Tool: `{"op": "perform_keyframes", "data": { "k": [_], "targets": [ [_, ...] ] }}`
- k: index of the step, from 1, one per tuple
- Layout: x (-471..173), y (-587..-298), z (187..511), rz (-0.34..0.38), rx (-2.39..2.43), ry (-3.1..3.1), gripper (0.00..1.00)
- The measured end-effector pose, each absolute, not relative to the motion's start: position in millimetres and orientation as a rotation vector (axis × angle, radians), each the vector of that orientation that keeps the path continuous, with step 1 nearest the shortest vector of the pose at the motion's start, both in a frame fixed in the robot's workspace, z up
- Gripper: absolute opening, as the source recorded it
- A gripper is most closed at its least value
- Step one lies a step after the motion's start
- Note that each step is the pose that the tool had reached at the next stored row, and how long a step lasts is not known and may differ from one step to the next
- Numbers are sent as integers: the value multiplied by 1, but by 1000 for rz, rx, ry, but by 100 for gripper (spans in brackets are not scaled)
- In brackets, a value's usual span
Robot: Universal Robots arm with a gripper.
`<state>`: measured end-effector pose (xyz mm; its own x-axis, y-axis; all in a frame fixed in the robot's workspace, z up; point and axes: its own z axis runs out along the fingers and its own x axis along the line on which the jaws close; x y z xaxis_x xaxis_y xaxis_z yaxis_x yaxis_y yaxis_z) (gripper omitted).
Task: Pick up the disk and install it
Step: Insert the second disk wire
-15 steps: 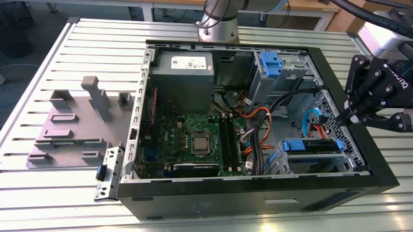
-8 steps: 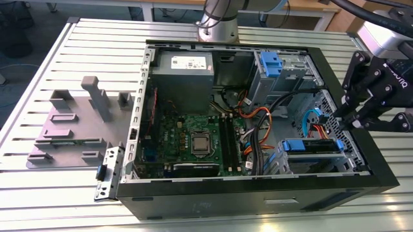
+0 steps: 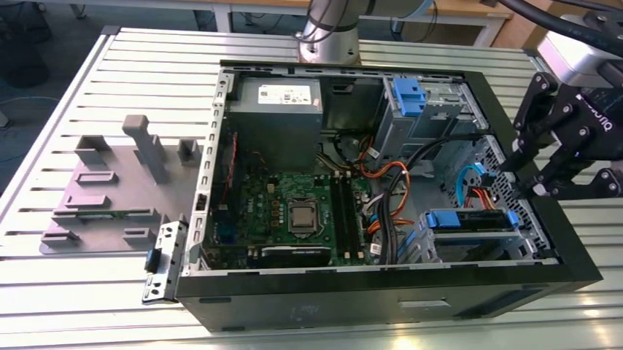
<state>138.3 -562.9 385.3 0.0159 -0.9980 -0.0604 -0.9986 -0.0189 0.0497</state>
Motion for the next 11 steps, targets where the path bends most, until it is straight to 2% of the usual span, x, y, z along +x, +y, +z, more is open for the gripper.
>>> {"op": "perform_keyframes", "data": {
  "k": [11],
  "targets": [
    [135, -545, 374, 122, -2246, 2184, 41]
  ]
}}
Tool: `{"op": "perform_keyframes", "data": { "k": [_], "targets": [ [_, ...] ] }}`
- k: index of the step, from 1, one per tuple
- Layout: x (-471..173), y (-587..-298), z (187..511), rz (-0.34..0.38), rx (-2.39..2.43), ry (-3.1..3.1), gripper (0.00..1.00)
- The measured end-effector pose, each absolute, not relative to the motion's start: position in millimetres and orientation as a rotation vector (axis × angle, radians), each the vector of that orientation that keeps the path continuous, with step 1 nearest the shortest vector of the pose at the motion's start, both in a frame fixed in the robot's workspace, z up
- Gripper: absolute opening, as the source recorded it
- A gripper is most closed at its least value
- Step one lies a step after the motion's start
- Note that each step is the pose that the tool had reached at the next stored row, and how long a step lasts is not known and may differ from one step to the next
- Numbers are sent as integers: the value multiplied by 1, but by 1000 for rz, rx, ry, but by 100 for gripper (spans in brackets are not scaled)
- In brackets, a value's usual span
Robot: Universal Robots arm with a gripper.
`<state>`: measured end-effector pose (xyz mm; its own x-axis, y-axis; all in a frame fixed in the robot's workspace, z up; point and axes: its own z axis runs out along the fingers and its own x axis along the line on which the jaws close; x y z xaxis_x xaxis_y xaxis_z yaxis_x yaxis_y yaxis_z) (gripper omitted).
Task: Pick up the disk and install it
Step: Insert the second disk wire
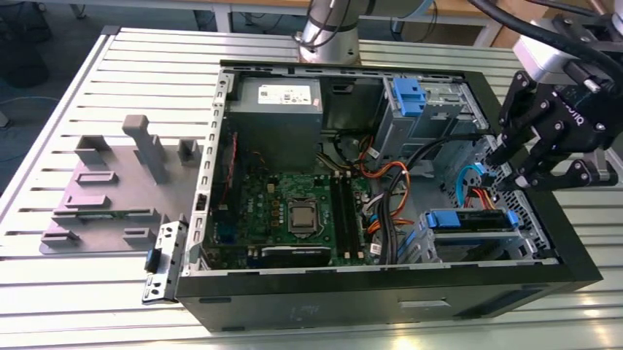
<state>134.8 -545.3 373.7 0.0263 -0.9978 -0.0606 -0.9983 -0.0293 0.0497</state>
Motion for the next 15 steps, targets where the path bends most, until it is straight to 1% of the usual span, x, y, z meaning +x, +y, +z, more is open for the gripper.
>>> {"op": "perform_keyframes", "data": {
  "k": [6, 15],
  "targets": [
    [134, -542, 365, 117, -2252, 2183, 41],
    [134, -542, 361, 103, -2259, 2190, 41]
  ]
}}
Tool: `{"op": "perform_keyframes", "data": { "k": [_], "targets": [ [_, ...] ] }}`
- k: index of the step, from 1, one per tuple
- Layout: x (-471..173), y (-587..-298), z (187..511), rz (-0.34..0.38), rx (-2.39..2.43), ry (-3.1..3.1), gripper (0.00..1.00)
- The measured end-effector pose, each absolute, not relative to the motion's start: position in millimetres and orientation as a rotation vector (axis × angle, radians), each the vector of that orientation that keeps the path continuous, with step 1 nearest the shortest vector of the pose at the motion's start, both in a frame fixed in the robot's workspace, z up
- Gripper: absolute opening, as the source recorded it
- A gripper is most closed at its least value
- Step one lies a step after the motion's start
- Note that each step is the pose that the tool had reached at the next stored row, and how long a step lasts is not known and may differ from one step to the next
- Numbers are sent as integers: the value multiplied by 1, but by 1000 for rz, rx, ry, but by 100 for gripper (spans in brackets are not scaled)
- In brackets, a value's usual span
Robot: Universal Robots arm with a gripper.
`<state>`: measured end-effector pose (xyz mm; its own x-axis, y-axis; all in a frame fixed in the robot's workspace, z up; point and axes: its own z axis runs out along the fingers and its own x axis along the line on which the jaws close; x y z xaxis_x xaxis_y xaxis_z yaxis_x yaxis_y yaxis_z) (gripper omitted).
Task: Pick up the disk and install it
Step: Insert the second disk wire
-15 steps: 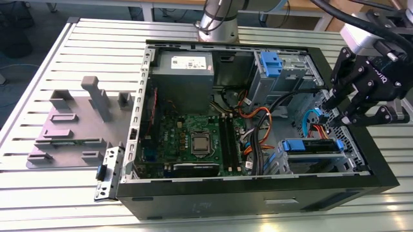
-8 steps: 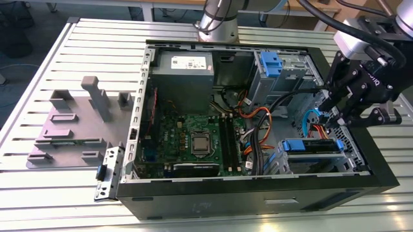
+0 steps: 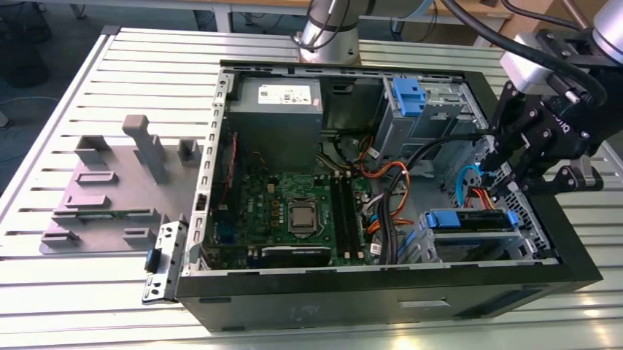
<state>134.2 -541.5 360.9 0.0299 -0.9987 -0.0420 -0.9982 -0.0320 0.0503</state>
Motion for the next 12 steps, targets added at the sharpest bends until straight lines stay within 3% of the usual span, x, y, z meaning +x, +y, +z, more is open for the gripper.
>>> {"op": "perform_keyframes", "data": {
  "k": [12],
  "targets": [
    [134, -542, 359, -102, 2249, -2181, 41]
  ]
}}
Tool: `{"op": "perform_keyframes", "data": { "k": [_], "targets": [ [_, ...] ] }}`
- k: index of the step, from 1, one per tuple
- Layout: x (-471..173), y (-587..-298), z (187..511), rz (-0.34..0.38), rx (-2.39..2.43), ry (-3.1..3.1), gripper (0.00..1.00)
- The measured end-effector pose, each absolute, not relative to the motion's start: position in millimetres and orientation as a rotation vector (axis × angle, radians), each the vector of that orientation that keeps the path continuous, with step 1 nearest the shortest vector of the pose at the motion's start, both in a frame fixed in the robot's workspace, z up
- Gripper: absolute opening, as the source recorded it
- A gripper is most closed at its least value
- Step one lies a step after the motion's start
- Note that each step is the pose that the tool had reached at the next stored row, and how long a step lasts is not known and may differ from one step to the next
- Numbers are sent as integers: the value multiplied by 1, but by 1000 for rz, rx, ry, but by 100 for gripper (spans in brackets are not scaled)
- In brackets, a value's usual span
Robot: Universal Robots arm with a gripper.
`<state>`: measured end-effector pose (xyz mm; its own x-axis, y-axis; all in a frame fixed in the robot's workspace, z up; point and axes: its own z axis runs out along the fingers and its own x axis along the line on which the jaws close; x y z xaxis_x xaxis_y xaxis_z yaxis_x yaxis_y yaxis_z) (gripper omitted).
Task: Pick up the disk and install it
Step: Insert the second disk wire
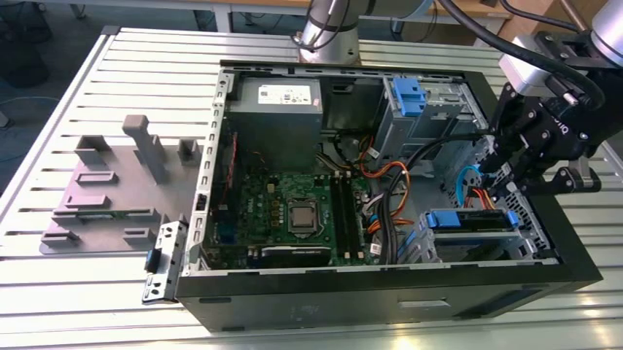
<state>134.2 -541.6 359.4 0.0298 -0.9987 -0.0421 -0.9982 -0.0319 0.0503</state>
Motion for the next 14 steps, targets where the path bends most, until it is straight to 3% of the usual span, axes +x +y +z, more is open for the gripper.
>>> {"op": "perform_keyframes", "data": {
  "k": [2, 6, 14],
  "targets": [
    [134, -542, 359, -102, 2249, -2181, 40],
    [134, -542, 359, -102, 2249, -2181, 16],
    [134, -543, 359, -103, 2250, -2181, 16]
  ]
}}
